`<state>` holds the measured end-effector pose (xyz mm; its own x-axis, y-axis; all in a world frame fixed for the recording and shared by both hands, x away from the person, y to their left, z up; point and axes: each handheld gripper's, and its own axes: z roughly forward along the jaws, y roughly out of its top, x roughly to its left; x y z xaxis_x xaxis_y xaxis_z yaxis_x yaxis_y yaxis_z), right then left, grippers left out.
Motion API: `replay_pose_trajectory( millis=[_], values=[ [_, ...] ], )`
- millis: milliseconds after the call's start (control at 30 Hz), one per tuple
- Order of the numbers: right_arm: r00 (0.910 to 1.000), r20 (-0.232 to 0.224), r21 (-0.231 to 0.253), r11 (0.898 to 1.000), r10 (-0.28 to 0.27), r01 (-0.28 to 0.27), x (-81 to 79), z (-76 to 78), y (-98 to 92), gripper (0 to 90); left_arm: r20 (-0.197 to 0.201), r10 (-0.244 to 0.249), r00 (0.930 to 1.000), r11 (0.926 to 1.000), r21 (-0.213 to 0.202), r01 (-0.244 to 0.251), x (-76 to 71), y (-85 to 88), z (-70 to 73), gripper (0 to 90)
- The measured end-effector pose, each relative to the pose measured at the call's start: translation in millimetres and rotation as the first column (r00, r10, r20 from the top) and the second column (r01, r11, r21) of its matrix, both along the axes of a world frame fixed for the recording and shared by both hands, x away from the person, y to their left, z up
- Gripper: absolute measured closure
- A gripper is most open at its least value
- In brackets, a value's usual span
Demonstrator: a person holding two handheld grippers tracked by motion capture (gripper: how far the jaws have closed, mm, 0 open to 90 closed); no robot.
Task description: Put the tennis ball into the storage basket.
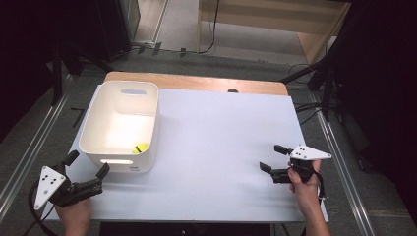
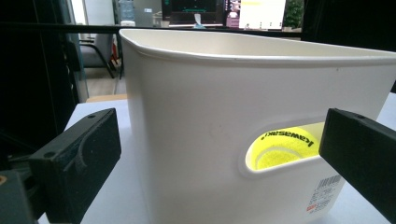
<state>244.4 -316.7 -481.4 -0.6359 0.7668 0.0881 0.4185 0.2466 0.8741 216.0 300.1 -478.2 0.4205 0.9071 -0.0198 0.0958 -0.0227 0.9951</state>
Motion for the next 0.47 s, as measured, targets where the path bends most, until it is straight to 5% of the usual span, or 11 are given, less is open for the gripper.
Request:
replay_pose_trajectory(
  millis=[233, 467],
  values=[
    [0.9994, 0.021, 0.010, 1.000, -0.027, 0.027, -10.3, -12.5, -11.4, 9.1, 0.004, -0.003, 1.0000, 0.9991, -0.043, 0.003, 0.3, 5.3, 0.5, 0.0],
    [0.9991, 0.022, 0.022, 0.999, -0.036, 0.036, -10.9, -19.2, -14.2, 9.1, -0.003, -0.005, 1.0000, 0.9996, -0.028, 0.005, 0.9, 4.5, 0.6, 0.0]
  ],
)
